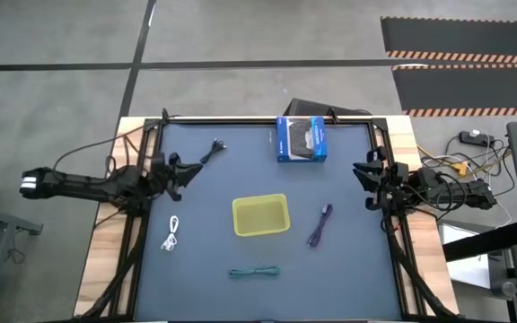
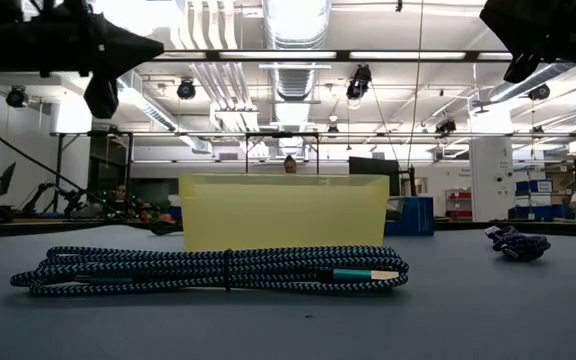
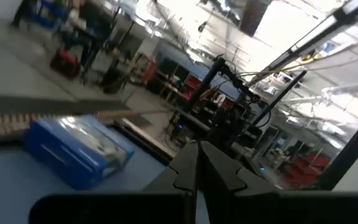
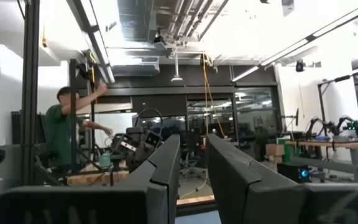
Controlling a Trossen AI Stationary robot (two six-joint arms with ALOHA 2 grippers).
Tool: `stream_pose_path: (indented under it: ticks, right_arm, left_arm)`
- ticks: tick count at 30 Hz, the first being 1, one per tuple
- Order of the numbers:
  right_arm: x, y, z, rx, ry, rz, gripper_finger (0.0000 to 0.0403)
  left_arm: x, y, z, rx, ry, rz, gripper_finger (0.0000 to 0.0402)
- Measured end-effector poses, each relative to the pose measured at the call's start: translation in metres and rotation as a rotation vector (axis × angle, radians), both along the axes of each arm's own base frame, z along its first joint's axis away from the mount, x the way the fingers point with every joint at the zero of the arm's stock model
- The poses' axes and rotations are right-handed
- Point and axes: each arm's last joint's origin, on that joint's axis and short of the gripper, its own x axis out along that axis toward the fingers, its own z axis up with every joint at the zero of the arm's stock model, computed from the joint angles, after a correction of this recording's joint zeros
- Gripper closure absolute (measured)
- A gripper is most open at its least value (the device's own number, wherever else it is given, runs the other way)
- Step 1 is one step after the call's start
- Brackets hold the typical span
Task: Pick and place USB-C Cables
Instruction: Put the white charger cable into the yellow bin
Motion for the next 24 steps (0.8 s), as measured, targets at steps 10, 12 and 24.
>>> stream_pose_path:
  ticks: [10,12,24]
  right_arm:
    - [0.000,0.000,0.000,-0.014,0.003,-0.007,0.0335]
    - [0.000,0.000,0.000,-0.016,0.004,-0.008,0.0335]
    - [0.000,0.000,-0.001,-0.021,0.013,-0.011,0.0335]
  left_arm:
    - [0.038,-0.003,-0.011,-0.424,0.553,-0.006,0.0402]
    - [0.042,-0.005,-0.010,-0.531,0.716,0.000,0.0402]
    - [0.055,-0.042,-0.022,-0.841,1.562,0.074,0.0402]
